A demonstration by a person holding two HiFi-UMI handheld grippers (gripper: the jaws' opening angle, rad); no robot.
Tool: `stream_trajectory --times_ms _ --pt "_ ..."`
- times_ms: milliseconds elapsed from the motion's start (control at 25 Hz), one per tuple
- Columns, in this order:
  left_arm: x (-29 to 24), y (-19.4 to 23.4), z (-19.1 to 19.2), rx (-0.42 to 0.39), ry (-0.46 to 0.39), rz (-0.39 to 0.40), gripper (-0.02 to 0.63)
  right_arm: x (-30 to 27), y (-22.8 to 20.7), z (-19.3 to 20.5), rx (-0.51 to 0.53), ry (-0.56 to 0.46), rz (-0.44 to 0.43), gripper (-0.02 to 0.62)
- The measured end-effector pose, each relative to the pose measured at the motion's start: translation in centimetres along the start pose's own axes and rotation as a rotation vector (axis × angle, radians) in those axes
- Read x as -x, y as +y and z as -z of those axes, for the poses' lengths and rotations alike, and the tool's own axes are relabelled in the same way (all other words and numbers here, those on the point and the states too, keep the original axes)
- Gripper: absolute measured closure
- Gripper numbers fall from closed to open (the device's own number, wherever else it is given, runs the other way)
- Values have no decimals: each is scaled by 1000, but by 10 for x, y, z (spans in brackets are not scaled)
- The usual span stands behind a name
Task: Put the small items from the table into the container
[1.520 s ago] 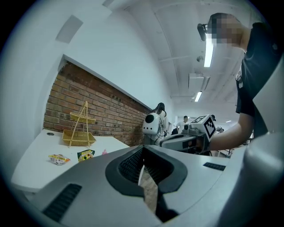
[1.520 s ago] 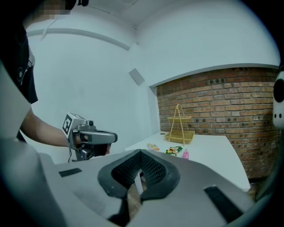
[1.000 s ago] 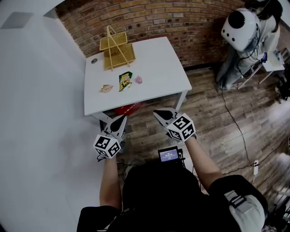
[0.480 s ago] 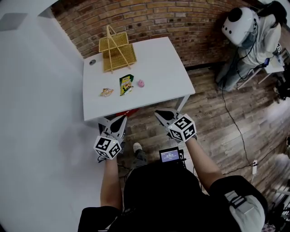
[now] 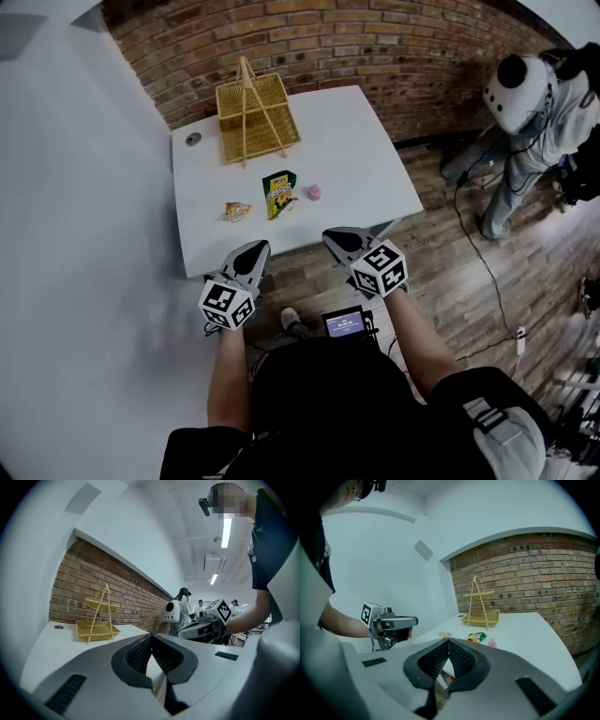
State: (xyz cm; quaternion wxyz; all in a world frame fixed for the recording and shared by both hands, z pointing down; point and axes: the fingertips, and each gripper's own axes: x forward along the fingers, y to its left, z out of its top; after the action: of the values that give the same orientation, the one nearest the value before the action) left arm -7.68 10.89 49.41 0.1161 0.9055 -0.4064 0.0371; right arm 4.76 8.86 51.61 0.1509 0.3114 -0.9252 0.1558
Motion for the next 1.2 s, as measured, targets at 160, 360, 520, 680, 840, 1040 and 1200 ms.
stream_trajectory --times_ms 160,360,520,680,840,1040,1200 --pt "-1 19 1 11 16 41 597 -15 1 -5 -18 17 31 584" --pt "-9 37 8 28 31 68 597 -31 -2 -4 -56 18 30 584" --pt "-21 47 11 49 37 68 597 -45 -12 -9 -65 16 8 584" --pt "-34 52 12 64 61 64 597 -59 -25 -16 -63 19 -20 584" --pt "-51 63 3 68 62 32 597 -70 -41 -29 -52 14 -61 584" --pt "-77 70 -3 89 55 0 597 -77 -66 -36 -56 4 -103 584" --pt "-93 72 -9 89 60 -32 597 -80 -84 -43 -67 -6 -140 584"
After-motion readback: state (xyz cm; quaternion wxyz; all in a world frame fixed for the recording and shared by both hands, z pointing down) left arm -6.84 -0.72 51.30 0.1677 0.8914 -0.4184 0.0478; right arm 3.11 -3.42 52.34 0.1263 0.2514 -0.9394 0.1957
